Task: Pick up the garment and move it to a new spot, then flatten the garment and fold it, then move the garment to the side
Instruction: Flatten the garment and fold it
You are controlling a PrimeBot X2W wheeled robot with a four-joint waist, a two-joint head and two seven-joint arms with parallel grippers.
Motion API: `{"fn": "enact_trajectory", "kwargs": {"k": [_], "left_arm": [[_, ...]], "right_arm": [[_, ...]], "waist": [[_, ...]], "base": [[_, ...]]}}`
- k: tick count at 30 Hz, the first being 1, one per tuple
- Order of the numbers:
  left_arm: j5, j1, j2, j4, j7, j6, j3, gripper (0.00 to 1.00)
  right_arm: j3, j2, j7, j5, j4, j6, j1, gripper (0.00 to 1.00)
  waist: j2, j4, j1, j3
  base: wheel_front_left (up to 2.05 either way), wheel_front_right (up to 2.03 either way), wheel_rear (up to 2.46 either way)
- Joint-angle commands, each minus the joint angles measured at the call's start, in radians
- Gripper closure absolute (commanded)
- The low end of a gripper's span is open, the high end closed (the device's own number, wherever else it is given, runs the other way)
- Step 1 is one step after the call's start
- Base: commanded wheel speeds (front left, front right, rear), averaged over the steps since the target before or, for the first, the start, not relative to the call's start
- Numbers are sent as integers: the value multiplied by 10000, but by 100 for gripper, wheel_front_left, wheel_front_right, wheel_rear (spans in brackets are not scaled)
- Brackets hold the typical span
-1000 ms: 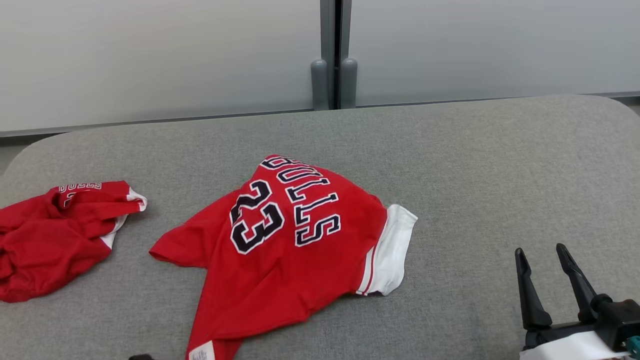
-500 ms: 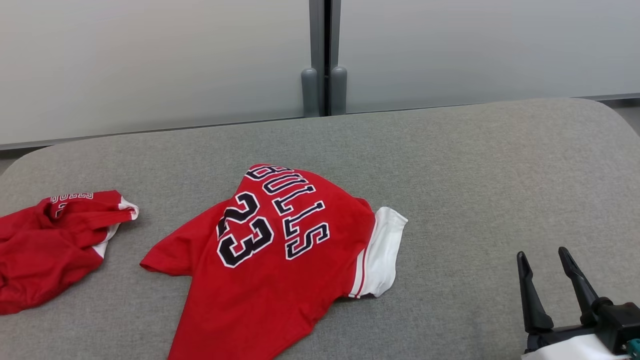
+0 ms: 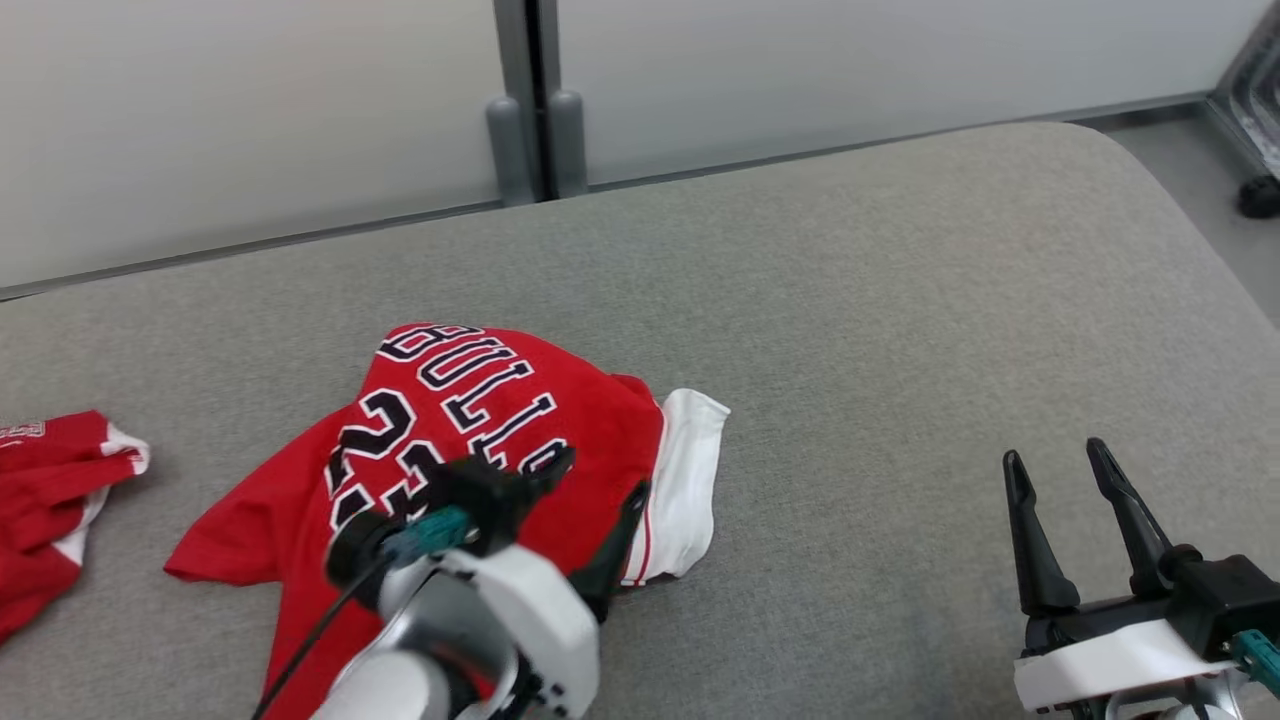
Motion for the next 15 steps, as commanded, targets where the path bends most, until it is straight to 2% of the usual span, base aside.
{"fn": "enact_trajectory", "kwargs": {"k": [1,2,3,6,11,15], "left_arm": [[31,-370,-189,262,25,-102,-122,0],[221,-1307,-775,1115,186,-434,-662,0],[225,-1707,-1067,1609,247,-530,-808,0],[435,-2779,-1572,3163,470,-614,-1066,0],[892,-4012,-1776,5562,1021,-389,-1275,0],[804,-4422,-1761,6920,1285,-555,-1295,0]], "right_arm": [[9,-43,-2,55,0,1,-126,0],[37,-47,-2,133,16,1,-239,0],[39,-50,-2,190,27,1,-280,0],[47,-43,-2,296,44,1,-381,0],[-46,-43,-4,486,59,1,-414,0],[-76,-44,-2,624,73,1,-363,0]], "waist": [[-1,-507,0,403],[-1,-859,0,589],[-1,-1031,0,676],[-1,-1519,0,922],[-1,-2092,0,1190],[-1,-2290,0,1280]], "base": [[0,0,0],[0,0,0],[0,0,0],[0,0,0],[0,0,0],[0,0,0]]}}
